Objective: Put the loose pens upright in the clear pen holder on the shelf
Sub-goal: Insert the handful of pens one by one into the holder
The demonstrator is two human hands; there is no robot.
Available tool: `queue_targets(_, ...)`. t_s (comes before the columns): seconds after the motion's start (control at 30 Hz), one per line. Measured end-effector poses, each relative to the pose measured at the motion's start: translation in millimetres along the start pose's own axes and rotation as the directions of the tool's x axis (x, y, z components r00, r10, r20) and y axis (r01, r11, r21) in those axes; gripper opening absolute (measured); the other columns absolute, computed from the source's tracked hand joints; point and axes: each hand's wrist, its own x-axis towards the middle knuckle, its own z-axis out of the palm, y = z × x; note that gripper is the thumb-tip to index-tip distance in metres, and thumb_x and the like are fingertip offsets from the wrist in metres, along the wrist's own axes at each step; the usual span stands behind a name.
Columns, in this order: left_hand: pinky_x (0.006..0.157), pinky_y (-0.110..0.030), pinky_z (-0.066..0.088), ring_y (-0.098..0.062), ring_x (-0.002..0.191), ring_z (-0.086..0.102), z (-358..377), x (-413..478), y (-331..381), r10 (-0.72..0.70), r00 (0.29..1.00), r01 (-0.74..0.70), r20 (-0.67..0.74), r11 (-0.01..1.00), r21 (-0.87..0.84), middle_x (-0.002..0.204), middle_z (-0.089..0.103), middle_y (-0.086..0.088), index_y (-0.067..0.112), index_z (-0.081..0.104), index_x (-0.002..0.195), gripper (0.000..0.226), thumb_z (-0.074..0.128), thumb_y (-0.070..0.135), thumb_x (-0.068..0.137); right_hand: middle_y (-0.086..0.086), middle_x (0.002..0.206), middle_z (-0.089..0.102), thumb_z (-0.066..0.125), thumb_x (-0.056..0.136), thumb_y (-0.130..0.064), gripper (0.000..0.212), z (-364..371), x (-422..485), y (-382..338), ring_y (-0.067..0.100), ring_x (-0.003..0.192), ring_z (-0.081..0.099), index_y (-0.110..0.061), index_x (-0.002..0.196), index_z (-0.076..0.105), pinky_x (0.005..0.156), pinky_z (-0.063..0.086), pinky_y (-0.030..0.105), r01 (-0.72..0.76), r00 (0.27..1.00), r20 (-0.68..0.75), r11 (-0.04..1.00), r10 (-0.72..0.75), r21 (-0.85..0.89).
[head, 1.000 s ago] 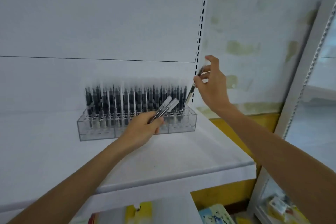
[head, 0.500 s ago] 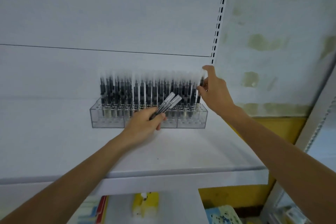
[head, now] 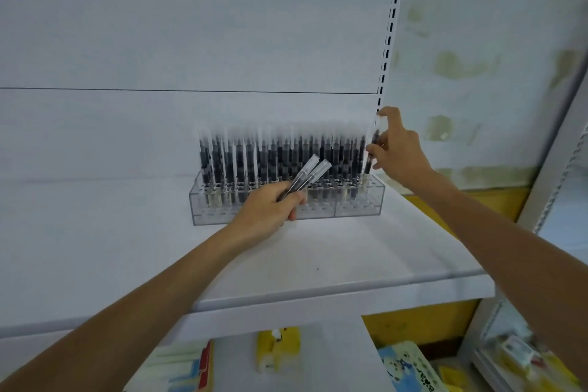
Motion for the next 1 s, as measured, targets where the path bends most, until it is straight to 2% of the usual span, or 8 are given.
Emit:
queue_targets(0.17, 0.047, -0.017, 0.032, 0.000, 0.046, 0.045, -10.3, 0.2, -2.0, 0.004, 1.000, -0.005, 0.027, 1.000, 0.027, 0.059, 0.054, 0.007, 0.023, 0.060, 0.076, 0.025, 0.045, 0.025, 0.097, 0.028, 0.082, 0.058, 0.052, 0.092, 0.000, 0.052, 2.9, -5.0, -9.2, 0.040, 0.070, 0.059, -0.016, 0.135, 0.029, 0.073, 0.053, 0.053, 0.028, 0.999, 0.038, 0.996, -0.025, -0.082)
queue_targets(0.3, 0.050, -0.019, 0.032, -0.004, 0.049, 0.045, -9.7, -2.4, 2.4, 0.034, 0.998, -0.037, 0.058, 0.998, 0.052, 0.061, 0.054, 0.007, 0.018, 0.061, 0.082, 0.023, 0.045, 0.025, 0.097, 0.033, 0.088, 0.057, 0.047, 0.092, 0.005, 0.053, 5.6, -4.2, -16.5, 0.042, 0.075, 0.057, -0.018, 0.136, 0.028, 0.073, 0.052, 0.048, -0.020, 0.999, 0.048, 0.997, 0.023, -0.079)
queue_targets(0.4, 0.050, -0.020, 0.033, -0.007, 0.050, 0.044, -7.8, -2.3, 5.3, 0.044, 0.997, -0.048, 0.068, 0.997, 0.057, 0.061, 0.054, 0.005, 0.010, 0.063, 0.090, 0.025, 0.044, 0.024, 0.098, 0.022, 0.077, 0.050, 0.044, 0.091, 0.007, 0.053, 5.7, -4.5, -17.3, 0.033, 0.069, 0.052, -0.018, 0.136, 0.028, 0.072, 0.051, 0.049, -0.026, 0.998, 0.049, 0.994, 0.031, -0.103)
queue_targets(0.57, 0.051, -0.022, 0.032, -0.005, 0.049, 0.044, -1.6, -2.2, 5.5, 0.035, 0.998, -0.038, 0.057, 0.998, 0.056, 0.060, 0.053, 0.006, 0.011, 0.062, 0.088, 0.025, 0.043, 0.025, 0.098, 0.019, 0.087, 0.051, 0.046, 0.090, 0.008, 0.054, 0.0, -1.8, -9.7, 0.035, 0.079, 0.061, -0.021, 0.133, 0.029, 0.076, 0.056, 0.052, -0.144, 0.989, 0.030, 0.988, 0.143, 0.048)
queue_targets(0.7, 0.053, -0.024, 0.033, -0.009, 0.052, 0.044, 2.2, -2.9, 2.6, 0.022, 0.998, -0.024, 0.051, 0.999, 0.047, 0.061, 0.053, 0.006, 0.018, 0.060, 0.082, 0.024, 0.043, 0.025, 0.098, 0.034, 0.093, 0.058, 0.050, 0.091, 0.004, 0.053, 2.4, -9.7, -10.8, 0.046, 0.084, 0.059, -0.018, 0.135, 0.031, 0.077, 0.054, 0.052, -0.002, 0.999, 0.038, 1.000, 0.002, 0.002)
queue_targets(0.87, 0.054, -0.022, 0.033, -0.005, 0.056, 0.047, 7.4, -0.5, 2.4, -0.014, 1.000, 0.014, 0.021, 0.999, 0.037, 0.065, 0.054, 0.005, 0.016, 0.062, 0.087, 0.024, 0.042, 0.027, 0.098, 0.027, 0.084, 0.058, 0.049, 0.092, 0.004, 0.053, 12.4, -20.5, -2.2, 0.037, 0.069, 0.052, -0.014, 0.137, 0.030, 0.072, 0.050, 0.048, 0.037, 0.998, 0.056, 0.999, -0.036, -0.029)
queue_targets(0.93, 0.052, -0.021, 0.033, -0.003, 0.052, 0.047, 7.0, 0.8, 4.1, -0.022, 1.000, 0.021, 0.009, 0.999, 0.033, 0.064, 0.054, 0.004, 0.017, 0.062, 0.084, 0.025, 0.043, 0.027, 0.098, 0.028, 0.086, 0.057, 0.052, 0.090, 0.003, 0.052, 9.9, -18.2, 1.6, 0.041, 0.080, 0.057, -0.013, 0.136, 0.033, 0.074, 0.049, 0.043, 0.026, 0.998, 0.053, 0.999, -0.027, 0.019)
queue_targets(1.0, 0.048, -0.017, 0.033, -0.001, 0.048, 0.046, 5.4, 2.0, 5.8, -0.027, 0.999, 0.027, -0.022, 0.999, 0.018, 0.062, 0.054, 0.004, 0.017, 0.061, 0.082, 0.026, 0.043, 0.026, 0.098, 0.022, 0.095, 0.057, 0.057, 0.089, -0.003, 0.049, 6.5, -15.4, 3.0, 0.037, 0.088, 0.058, -0.013, 0.134, 0.039, 0.074, 0.048, 0.037, 0.066, 0.998, 0.005, 0.997, -0.066, -0.039)
